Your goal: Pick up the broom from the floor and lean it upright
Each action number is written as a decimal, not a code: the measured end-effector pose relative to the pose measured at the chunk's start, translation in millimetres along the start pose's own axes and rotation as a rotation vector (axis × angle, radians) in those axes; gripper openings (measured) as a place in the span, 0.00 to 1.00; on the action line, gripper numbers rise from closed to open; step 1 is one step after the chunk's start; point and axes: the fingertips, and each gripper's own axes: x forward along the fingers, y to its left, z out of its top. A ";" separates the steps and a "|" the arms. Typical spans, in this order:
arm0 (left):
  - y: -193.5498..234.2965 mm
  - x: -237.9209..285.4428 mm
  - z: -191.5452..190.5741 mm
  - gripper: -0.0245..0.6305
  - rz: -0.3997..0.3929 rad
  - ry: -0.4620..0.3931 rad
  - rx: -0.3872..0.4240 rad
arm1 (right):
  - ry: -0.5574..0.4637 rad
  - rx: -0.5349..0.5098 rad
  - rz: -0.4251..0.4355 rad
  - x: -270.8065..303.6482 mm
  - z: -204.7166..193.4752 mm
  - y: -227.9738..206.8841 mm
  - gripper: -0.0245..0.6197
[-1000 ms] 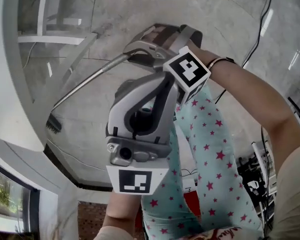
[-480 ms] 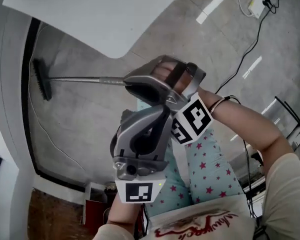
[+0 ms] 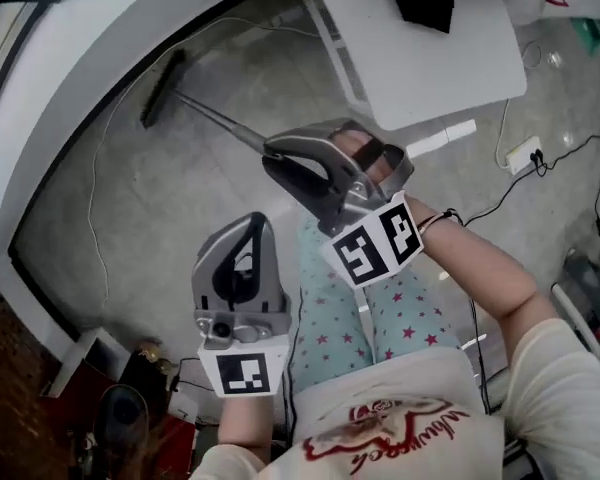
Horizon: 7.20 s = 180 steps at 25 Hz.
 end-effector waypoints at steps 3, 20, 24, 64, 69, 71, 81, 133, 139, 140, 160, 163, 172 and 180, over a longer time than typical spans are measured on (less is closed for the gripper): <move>48.8 -21.2 9.5 0.06 0.107 0.007 -0.048 | -0.003 0.013 0.024 27.2 46.7 -5.7 0.20; 231.8 -125.3 48.0 0.06 0.334 0.052 -0.050 | 0.020 0.080 -0.011 153.9 217.5 -44.0 0.20; 250.9 -127.0 57.2 0.06 0.367 0.036 -0.060 | -0.030 0.075 0.018 173.0 237.0 -54.2 0.20; 542.4 29.0 75.1 0.06 0.289 -0.039 -0.150 | -0.054 0.387 -0.058 389.9 294.0 -270.2 0.20; 557.6 36.9 55.4 0.06 0.269 -0.032 -0.217 | -0.016 0.473 -0.167 406.8 272.9 -295.1 0.20; 559.2 37.7 49.7 0.06 0.249 -0.025 -0.220 | -0.014 0.498 -0.197 413.1 271.3 -302.2 0.20; 588.5 28.8 35.4 0.06 0.289 -0.010 -0.228 | -0.054 0.511 -0.261 430.9 267.7 -320.9 0.20; 427.5 -0.5 103.8 0.06 0.487 -0.111 -0.238 | -0.289 0.432 -0.026 262.4 307.0 -244.1 0.08; 423.7 -33.6 107.0 0.06 0.532 -0.111 -0.239 | -0.327 0.425 0.044 259.4 333.4 -216.7 0.08; 423.7 -36.9 107.5 0.06 0.538 -0.121 -0.237 | -0.333 0.429 0.054 259.3 336.2 -211.5 0.08; 217.2 -262.6 103.3 0.06 0.423 -0.225 -0.366 | -0.462 0.533 0.022 38.5 402.2 20.4 0.08; 177.2 -272.9 128.2 0.06 0.325 -0.201 -0.324 | -0.502 0.490 0.002 -14.7 436.0 31.3 0.08; 81.9 -261.0 230.6 0.06 0.237 -0.344 -0.211 | -0.601 0.346 -0.064 -142.8 462.7 17.8 0.08; -24.3 -259.9 242.8 0.06 0.277 -0.342 -0.280 | -0.501 0.282 -0.047 -244.6 392.6 33.2 0.08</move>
